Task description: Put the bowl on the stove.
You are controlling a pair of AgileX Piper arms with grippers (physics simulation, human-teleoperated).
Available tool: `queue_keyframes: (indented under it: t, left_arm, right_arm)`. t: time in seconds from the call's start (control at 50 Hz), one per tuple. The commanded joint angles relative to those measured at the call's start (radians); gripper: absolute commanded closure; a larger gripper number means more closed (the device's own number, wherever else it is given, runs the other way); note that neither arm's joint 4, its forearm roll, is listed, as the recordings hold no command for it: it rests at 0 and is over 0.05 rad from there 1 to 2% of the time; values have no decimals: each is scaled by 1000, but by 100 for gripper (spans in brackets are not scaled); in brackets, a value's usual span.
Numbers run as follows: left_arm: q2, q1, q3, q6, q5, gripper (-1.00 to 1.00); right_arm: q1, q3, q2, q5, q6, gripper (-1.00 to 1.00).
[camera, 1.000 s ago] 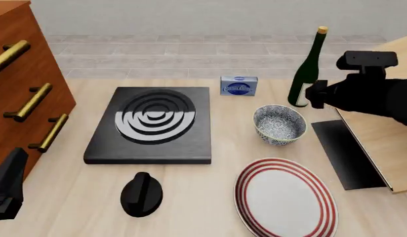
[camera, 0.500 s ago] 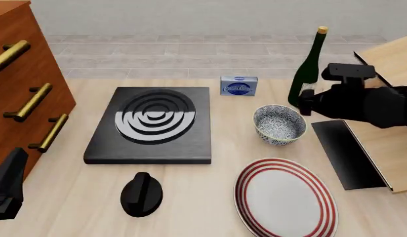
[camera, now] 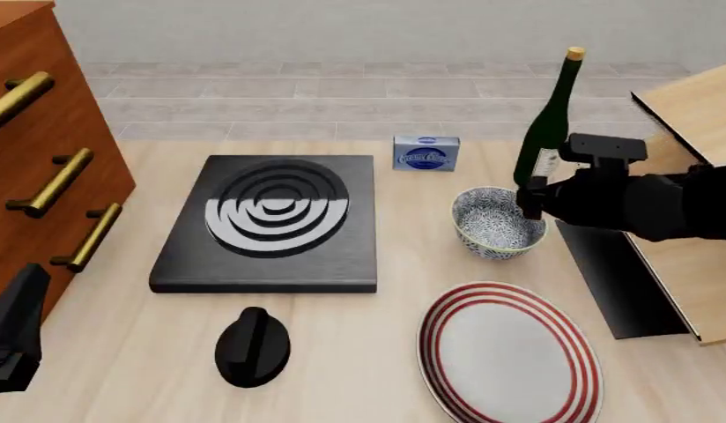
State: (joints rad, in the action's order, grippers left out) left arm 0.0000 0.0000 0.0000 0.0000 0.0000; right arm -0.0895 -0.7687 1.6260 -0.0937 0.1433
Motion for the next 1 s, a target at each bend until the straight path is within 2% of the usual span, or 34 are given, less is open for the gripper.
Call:
queue_keyframes:
  t: [0.02,0.6,1.0]
  left_arm:
    - [0,0,0,0,0,-100]
    - [0,0,0,0,0,-100]
    - [0,0,0,0,0,-100]
  right_arm:
    - [-8,2,49,-37,26,-100]
    - [3,-8,104,-67,34,-100]
    - [-5,-14,146,-88,59,-100]
